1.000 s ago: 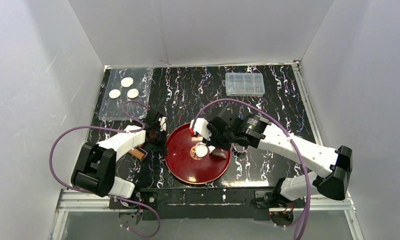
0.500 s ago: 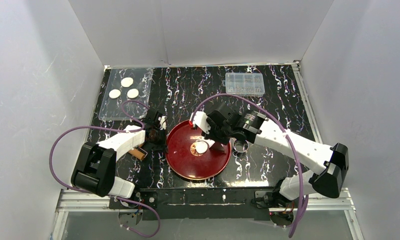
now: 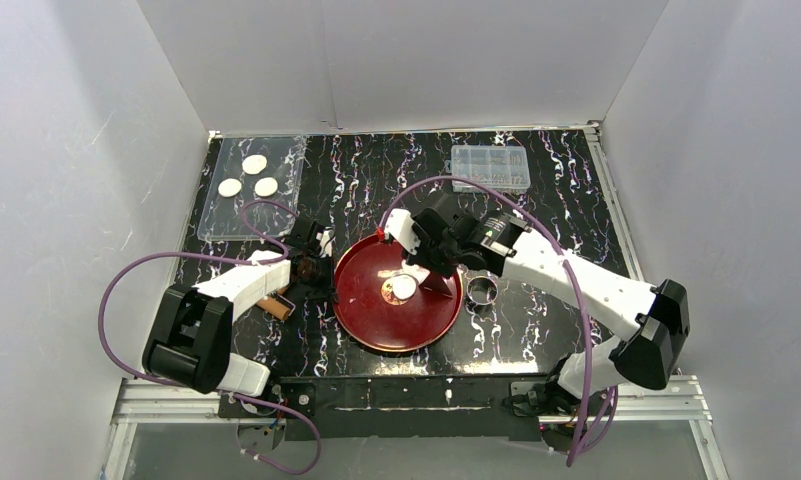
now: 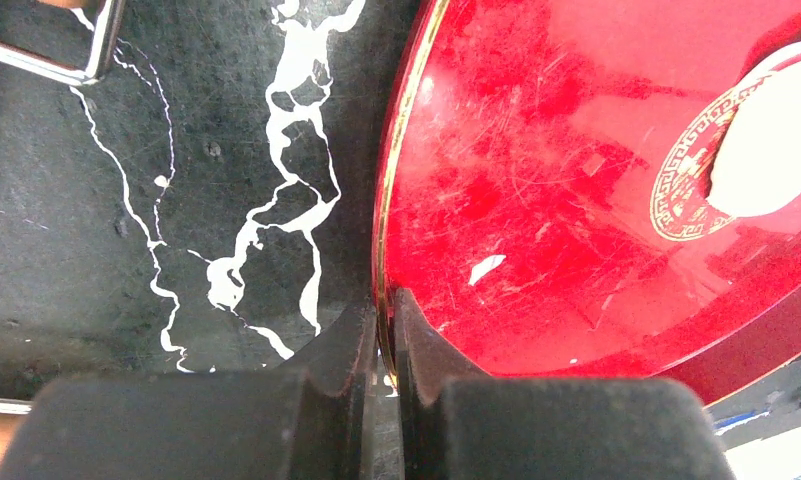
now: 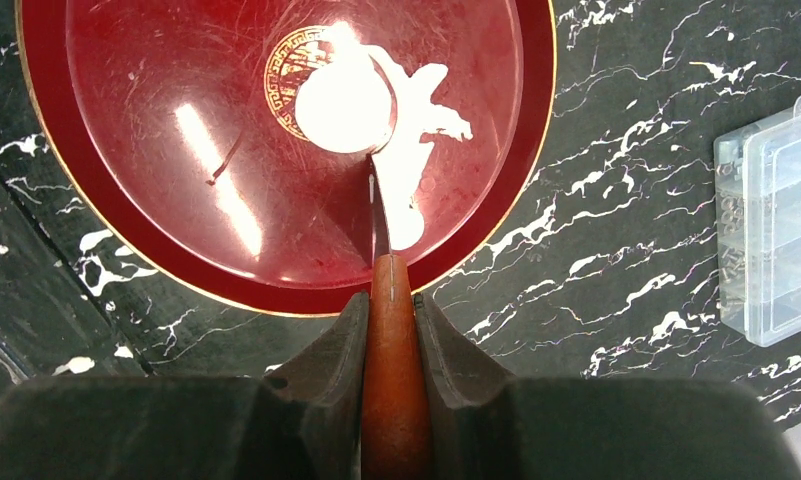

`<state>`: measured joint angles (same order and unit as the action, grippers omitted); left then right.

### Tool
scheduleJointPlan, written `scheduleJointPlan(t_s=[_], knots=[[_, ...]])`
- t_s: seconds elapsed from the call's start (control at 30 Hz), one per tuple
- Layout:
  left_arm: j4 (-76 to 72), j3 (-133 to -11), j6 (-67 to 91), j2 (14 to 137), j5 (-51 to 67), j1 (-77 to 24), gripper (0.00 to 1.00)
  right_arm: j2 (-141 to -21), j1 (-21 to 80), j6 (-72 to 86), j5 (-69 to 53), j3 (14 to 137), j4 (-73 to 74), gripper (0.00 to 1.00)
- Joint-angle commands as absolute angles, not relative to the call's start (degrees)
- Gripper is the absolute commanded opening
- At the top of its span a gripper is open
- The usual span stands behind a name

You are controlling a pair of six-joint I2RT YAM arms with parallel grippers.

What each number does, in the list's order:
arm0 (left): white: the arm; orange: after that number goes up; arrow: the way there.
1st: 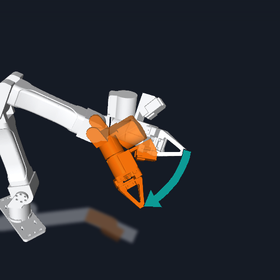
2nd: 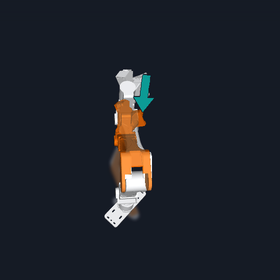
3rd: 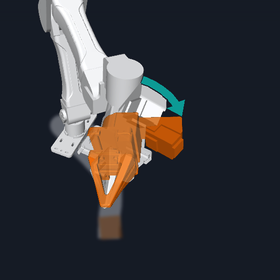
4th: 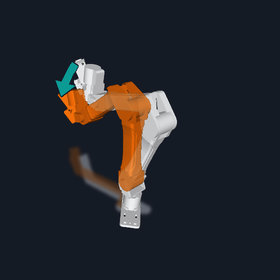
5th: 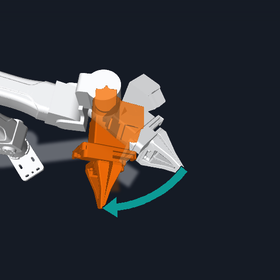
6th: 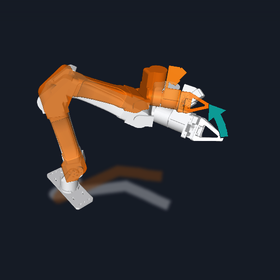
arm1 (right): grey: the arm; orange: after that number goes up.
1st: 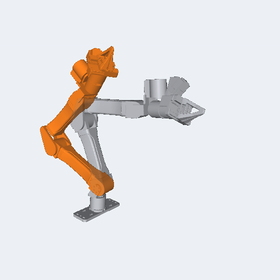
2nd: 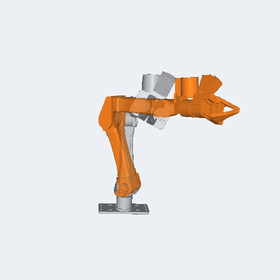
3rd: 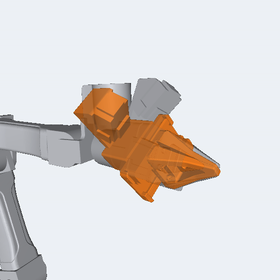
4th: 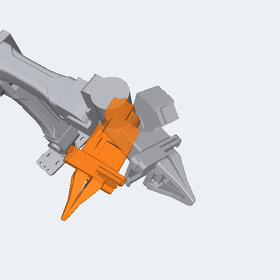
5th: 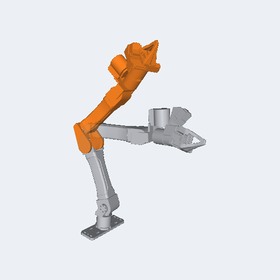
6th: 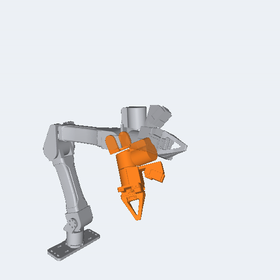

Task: Roll out the dumpling wrappers from the dough
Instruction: Remove the dumpling wrapper from the work surface.

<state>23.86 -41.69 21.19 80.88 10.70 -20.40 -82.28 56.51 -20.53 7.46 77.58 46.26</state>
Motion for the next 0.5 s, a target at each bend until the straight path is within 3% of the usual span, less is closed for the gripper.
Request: scheduleJointPlan(t_s=[0.0, 0.47], knots=[[28.5, -40.6, 16.3, 78.9, 13.0, -21.1, 0.0, -85.2, 53.1, -23.3, 20.1, 79.2, 43.7, 0.01], [28.5, -40.6, 16.3, 78.9, 13.2, -21.1, 0.0, -87.8, 50.7, -23.5, 24.0, 81.8, 41.9, 0.01]])
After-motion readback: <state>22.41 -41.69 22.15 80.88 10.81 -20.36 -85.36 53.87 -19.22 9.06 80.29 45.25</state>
